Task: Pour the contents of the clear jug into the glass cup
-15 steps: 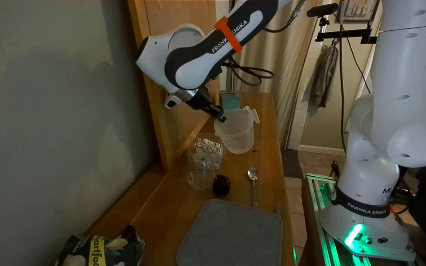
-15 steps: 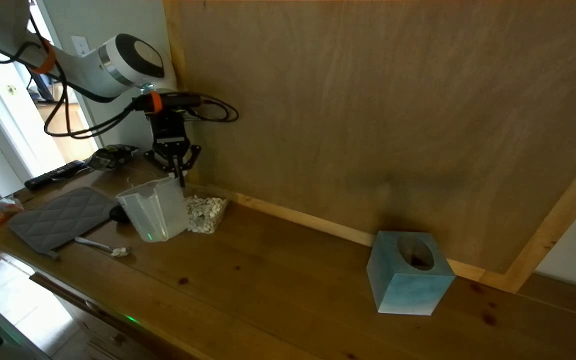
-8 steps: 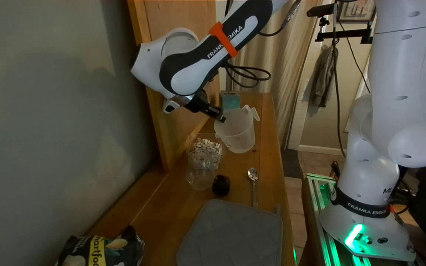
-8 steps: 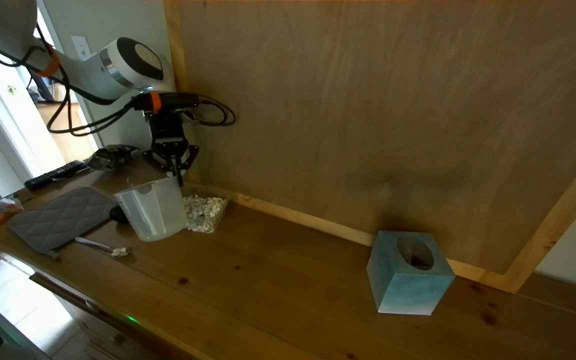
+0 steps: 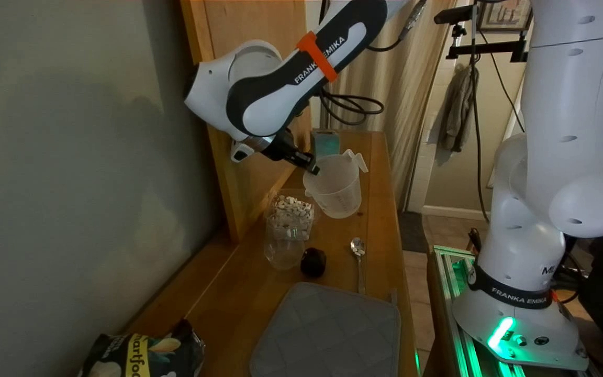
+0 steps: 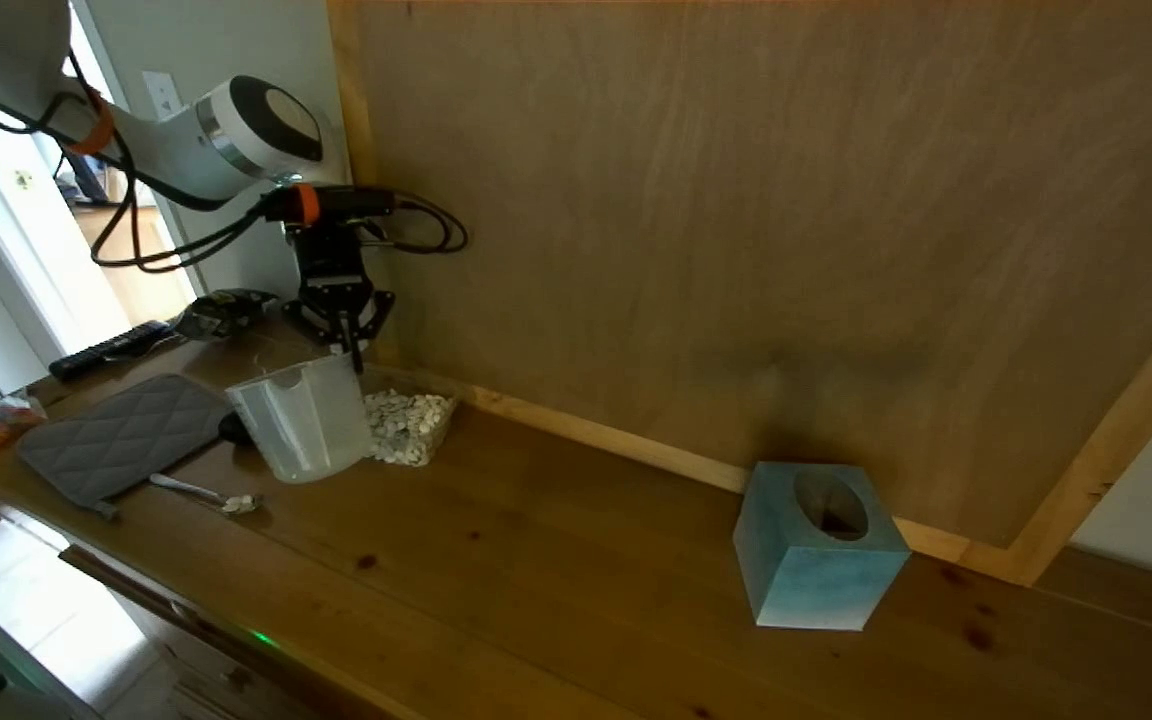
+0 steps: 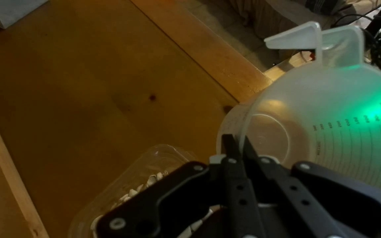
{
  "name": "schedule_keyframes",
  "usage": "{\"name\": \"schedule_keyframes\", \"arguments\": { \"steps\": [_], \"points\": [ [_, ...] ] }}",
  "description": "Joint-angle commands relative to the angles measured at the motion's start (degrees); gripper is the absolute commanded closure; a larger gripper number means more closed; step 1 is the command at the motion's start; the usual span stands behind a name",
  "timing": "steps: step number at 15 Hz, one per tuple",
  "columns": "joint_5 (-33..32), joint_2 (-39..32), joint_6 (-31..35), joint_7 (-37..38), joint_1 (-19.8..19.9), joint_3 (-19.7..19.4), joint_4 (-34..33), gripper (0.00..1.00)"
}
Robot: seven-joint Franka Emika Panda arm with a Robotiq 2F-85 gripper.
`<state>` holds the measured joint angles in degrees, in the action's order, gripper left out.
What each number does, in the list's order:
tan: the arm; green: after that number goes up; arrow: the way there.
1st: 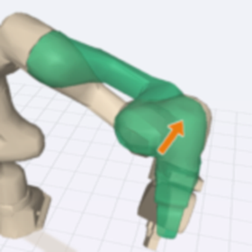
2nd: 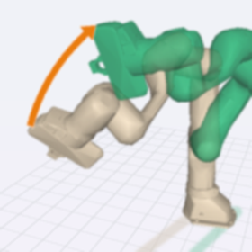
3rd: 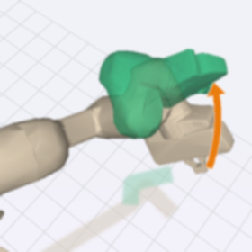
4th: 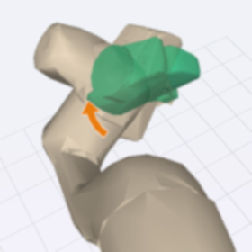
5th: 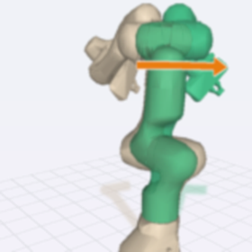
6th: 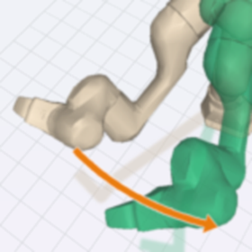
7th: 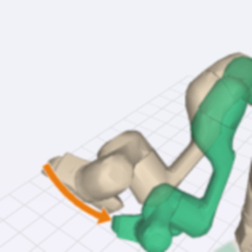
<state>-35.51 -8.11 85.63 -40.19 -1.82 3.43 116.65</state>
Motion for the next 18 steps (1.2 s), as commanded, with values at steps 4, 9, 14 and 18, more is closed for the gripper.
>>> {"name": "schedule_keyframes", "arguments": {
  "steps": [4,9,14,18],
  "points": [
    [-0.95,5.10,0.93,-2.31,-1.62,2.32,3.95,0.99],
    [-2.88,5.72,1.50,-0.92,-3.42,3.57,5.20,0.99],
    [-5.07,4.95,1.94,0.11,-4.50,4.28,4.73,0.99],
    [-6.88,4.49,1.80,1.54,-5.08,4.66,4.41,0.99]
  ]
}}
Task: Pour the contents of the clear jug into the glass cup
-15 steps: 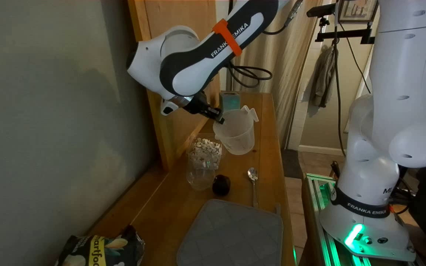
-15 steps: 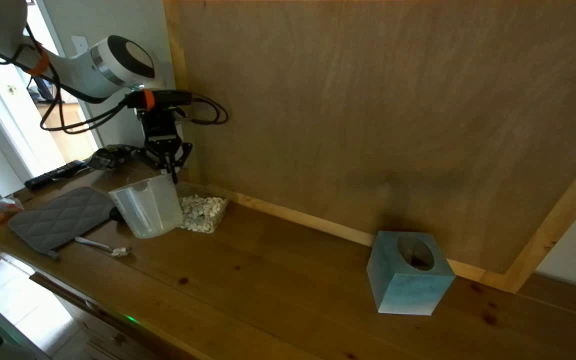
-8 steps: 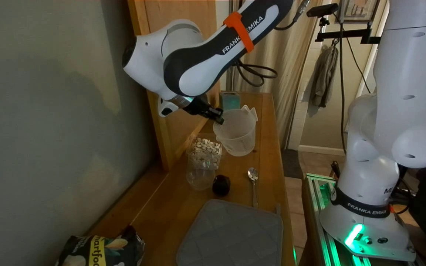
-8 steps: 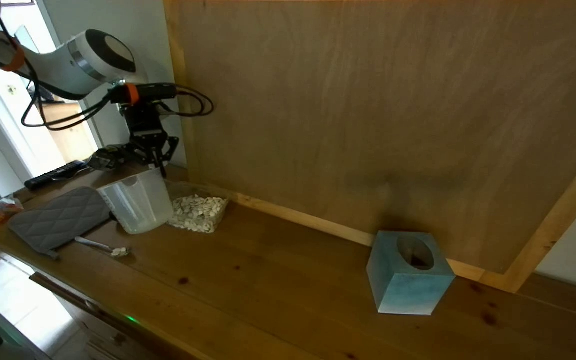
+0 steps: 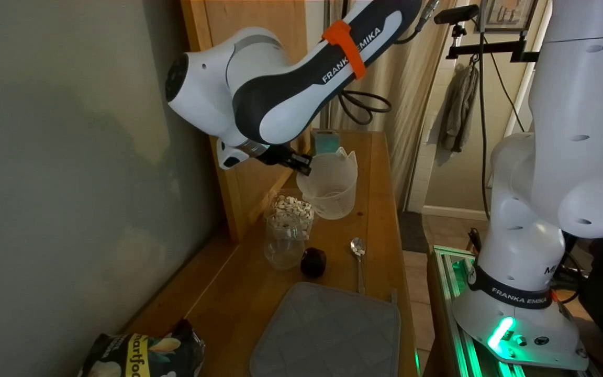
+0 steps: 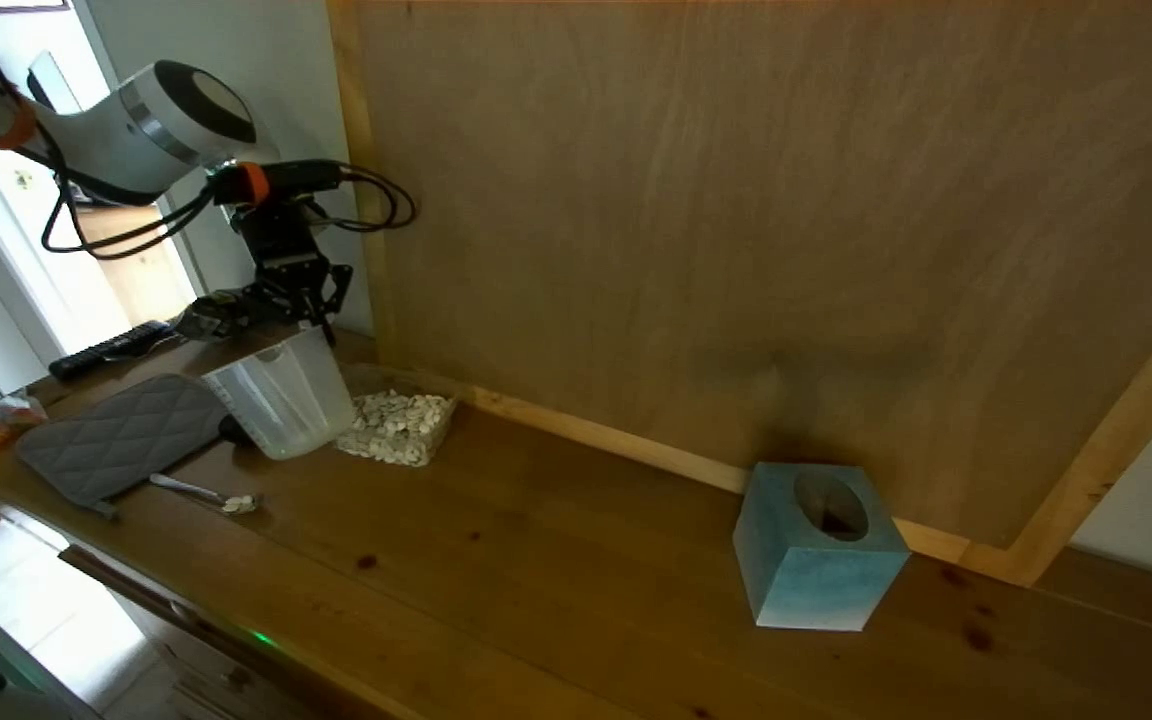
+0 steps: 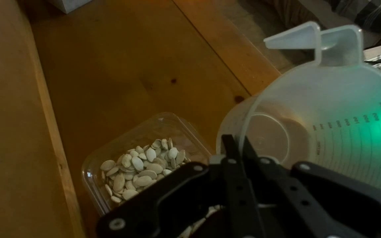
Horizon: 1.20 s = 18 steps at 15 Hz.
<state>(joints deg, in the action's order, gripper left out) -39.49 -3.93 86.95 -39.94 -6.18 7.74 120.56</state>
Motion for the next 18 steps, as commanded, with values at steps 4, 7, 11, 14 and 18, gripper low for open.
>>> {"name": "schedule_keyframes", "arguments": {
  "steps": [4,7,11,14,18],
  "points": [
    [-4.52,-1.32,-0.04,2.83,-1.40,0.94,-0.56,0.99],
    [-5.81,-2.44,-0.23,3.68,-1.80,1.20,-1.36,0.99],
    [-7.74,-3.58,-0.31,4.85,-2.26,1.66,-1.89,0.99],
    [-8.81,-4.19,-0.26,5.70,-2.75,2.19,-1.99,0.99],
    [-9.52,-4.83,-0.24,6.30,-3.33,2.82,-2.46,0.99]
  ]
}}
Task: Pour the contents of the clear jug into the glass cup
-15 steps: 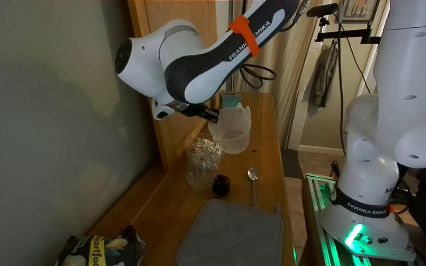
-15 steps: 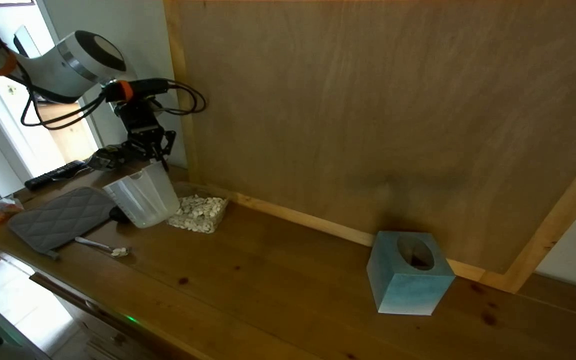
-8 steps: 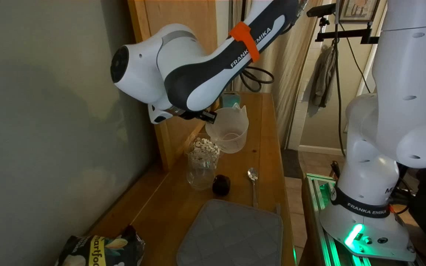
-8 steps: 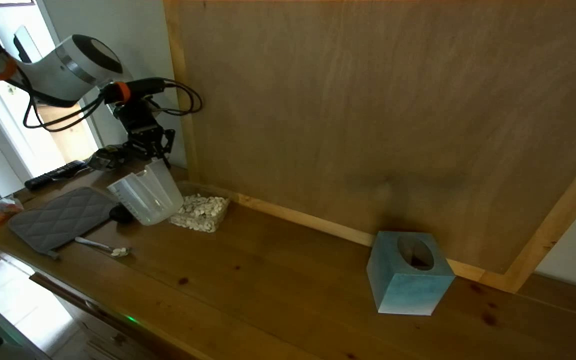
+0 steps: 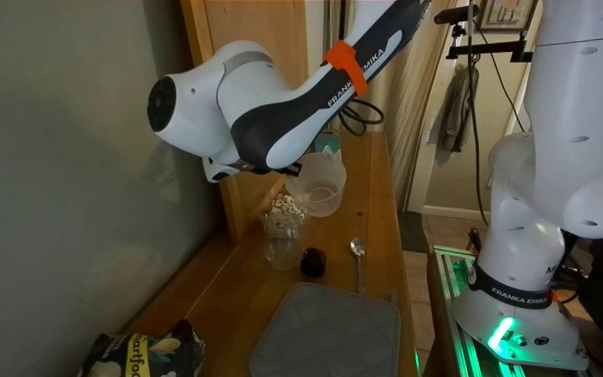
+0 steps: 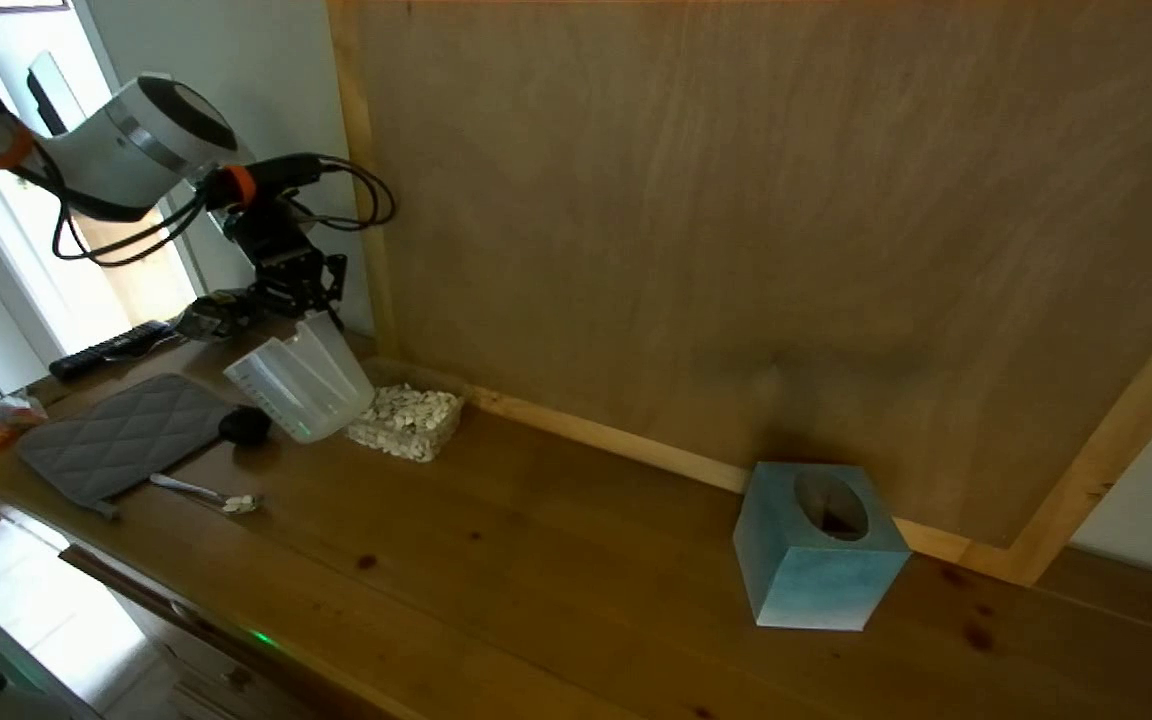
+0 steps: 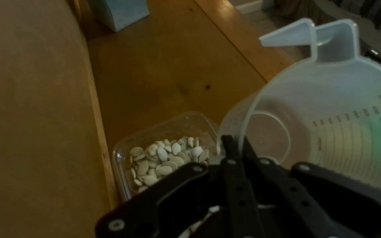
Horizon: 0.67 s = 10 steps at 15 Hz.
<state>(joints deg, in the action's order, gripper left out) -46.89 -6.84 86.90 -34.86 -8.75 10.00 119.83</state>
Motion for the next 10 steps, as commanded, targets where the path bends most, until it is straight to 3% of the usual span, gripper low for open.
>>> {"name": "schedule_keyframes", "arguments": {
  "steps": [1,10],
  "points": [
    [-2.42,-2.13,-0.32,1.51,-0.91,0.68,-1.87,0.99],
    [-4.69,-3.65,-1.53,5.62,-1.90,1.30,-2.29,0.99]
  ]
}}
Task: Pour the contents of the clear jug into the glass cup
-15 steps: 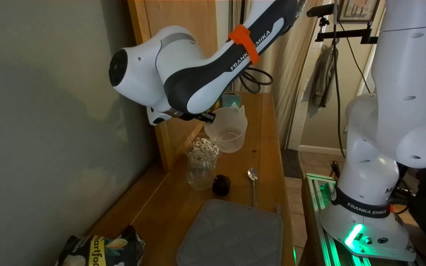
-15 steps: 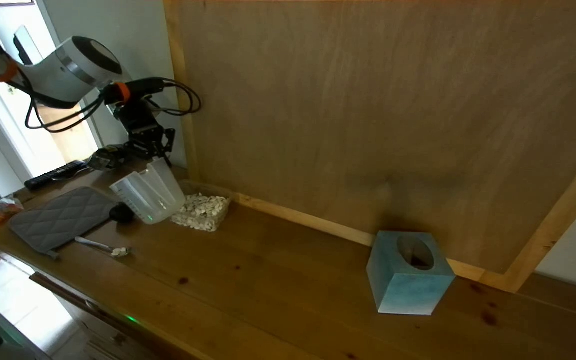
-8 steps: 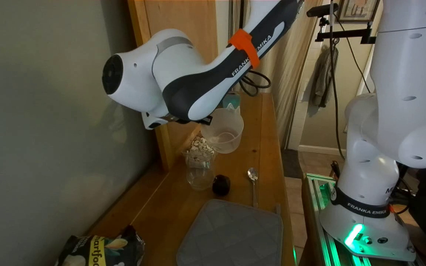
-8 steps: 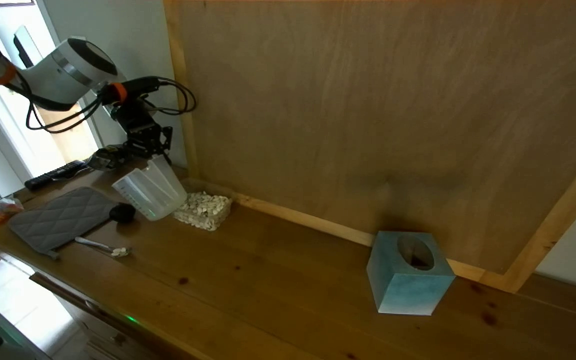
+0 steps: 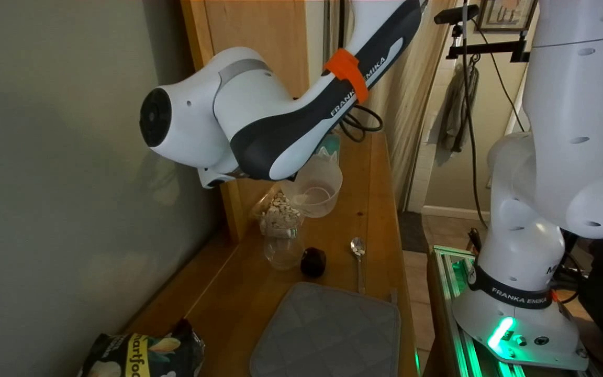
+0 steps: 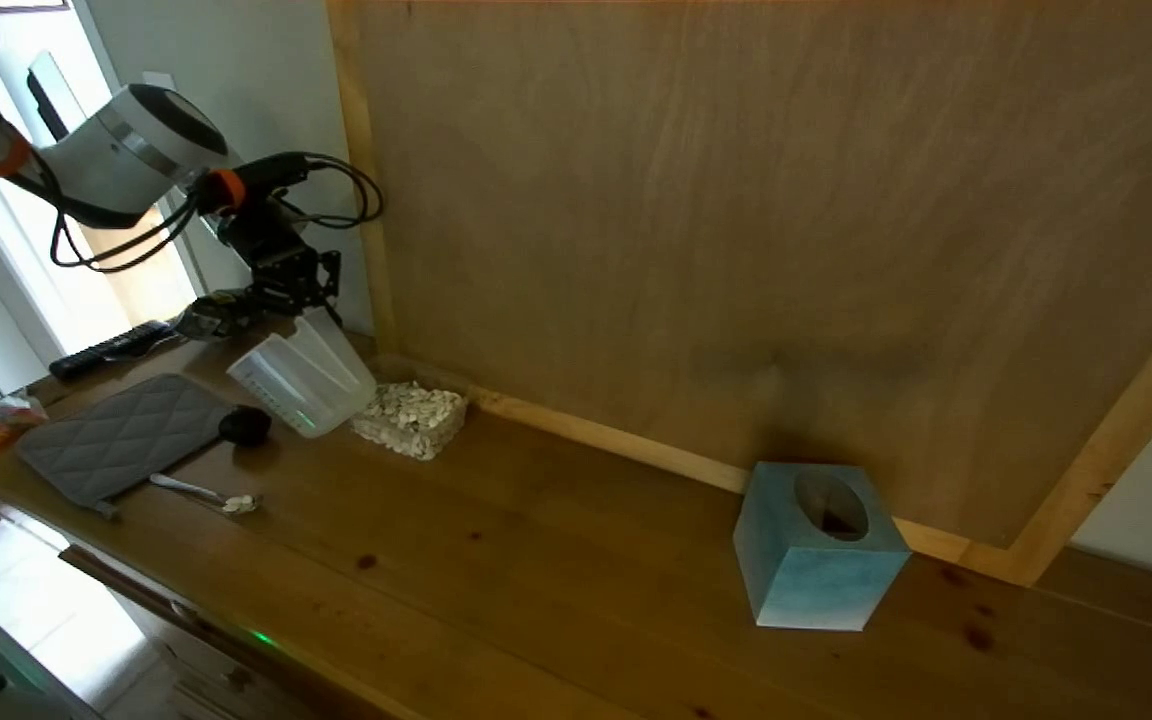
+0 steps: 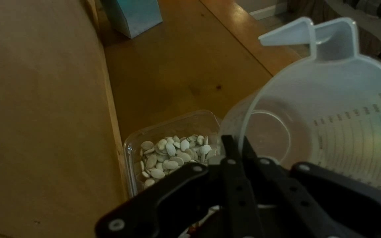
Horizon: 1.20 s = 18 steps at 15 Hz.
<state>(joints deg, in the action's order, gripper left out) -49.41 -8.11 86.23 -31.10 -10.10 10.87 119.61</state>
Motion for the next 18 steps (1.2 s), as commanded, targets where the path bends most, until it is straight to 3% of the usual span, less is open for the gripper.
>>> {"name": "schedule_keyframes", "arguments": {
  "steps": [1,18],
  "points": [
    [-2.39,-2.50,-1.07,2.20,-0.65,0.51,-2.10,0.99],
    [-8.77,-4.45,-3.44,7.49,-2.34,1.82,-1.73,0.99]
  ]
}}
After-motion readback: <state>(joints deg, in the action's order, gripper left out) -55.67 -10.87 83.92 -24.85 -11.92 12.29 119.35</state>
